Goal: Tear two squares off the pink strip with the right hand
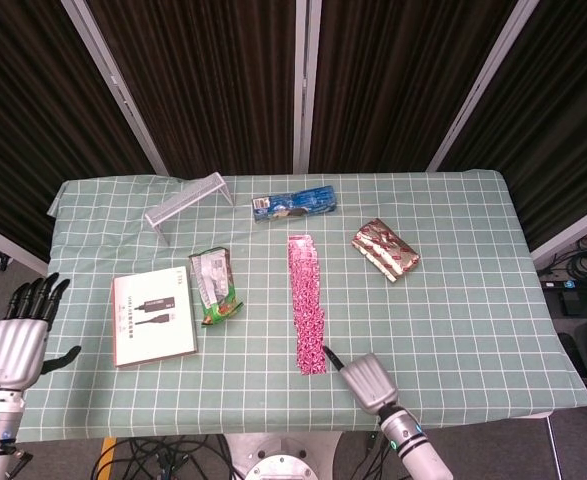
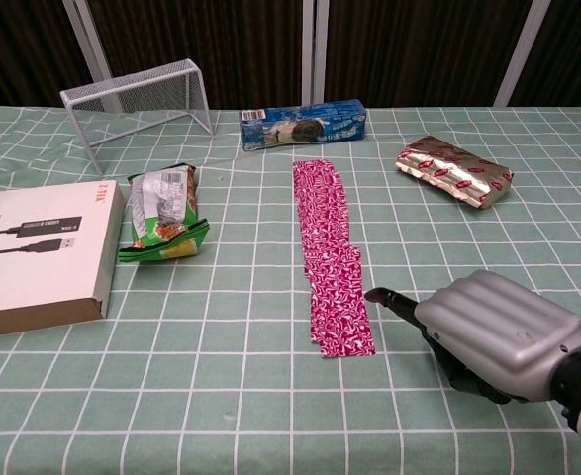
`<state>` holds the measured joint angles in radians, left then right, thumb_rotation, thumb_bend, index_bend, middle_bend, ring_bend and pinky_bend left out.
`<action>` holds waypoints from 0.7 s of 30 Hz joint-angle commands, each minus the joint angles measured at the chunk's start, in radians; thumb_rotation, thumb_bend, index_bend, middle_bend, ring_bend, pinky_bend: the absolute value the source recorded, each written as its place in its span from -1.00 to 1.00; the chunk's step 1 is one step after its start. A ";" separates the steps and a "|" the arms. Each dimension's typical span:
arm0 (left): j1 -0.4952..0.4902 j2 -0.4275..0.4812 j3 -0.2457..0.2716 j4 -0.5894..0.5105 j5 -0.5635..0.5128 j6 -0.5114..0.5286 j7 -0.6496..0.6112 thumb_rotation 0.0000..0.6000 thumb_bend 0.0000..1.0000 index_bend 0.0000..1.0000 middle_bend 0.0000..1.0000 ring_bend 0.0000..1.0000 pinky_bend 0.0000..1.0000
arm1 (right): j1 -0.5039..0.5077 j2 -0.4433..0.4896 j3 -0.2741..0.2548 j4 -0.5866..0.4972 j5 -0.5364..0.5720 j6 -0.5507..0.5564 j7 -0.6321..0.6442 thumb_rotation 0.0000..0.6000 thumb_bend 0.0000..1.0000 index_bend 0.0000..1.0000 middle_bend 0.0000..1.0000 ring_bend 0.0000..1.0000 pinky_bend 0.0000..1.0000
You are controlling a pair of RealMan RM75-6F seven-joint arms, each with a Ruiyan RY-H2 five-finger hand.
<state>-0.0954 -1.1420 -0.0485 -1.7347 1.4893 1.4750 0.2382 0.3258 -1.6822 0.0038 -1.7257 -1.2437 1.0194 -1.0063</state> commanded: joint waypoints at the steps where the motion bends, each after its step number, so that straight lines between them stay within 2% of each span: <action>1: 0.043 0.017 0.051 0.126 0.067 0.041 -0.186 1.00 -0.71 -0.96 -1.00 -1.00 -0.86 | 0.046 -0.028 0.021 -0.004 0.091 -0.021 -0.076 1.00 1.00 -1.00 0.67 0.56 0.38; 7: 0.047 0.028 0.055 0.131 0.079 0.052 -0.215 1.00 -0.71 -0.96 -1.00 -1.00 -0.86 | 0.089 -0.048 0.019 -0.026 0.172 -0.012 -0.122 1.00 1.00 -1.00 0.67 0.56 0.38; 21: 0.045 0.028 0.063 0.132 0.083 0.037 -0.222 1.00 -0.71 -0.96 -1.00 -1.00 -0.86 | 0.164 -0.062 -0.010 -0.042 0.287 0.035 -0.159 1.00 1.00 -0.96 0.68 0.56 0.38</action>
<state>-0.0504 -1.1146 0.0145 -1.6026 1.5723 1.5122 0.0155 0.4873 -1.7450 -0.0042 -1.7675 -0.9610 1.0508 -1.1652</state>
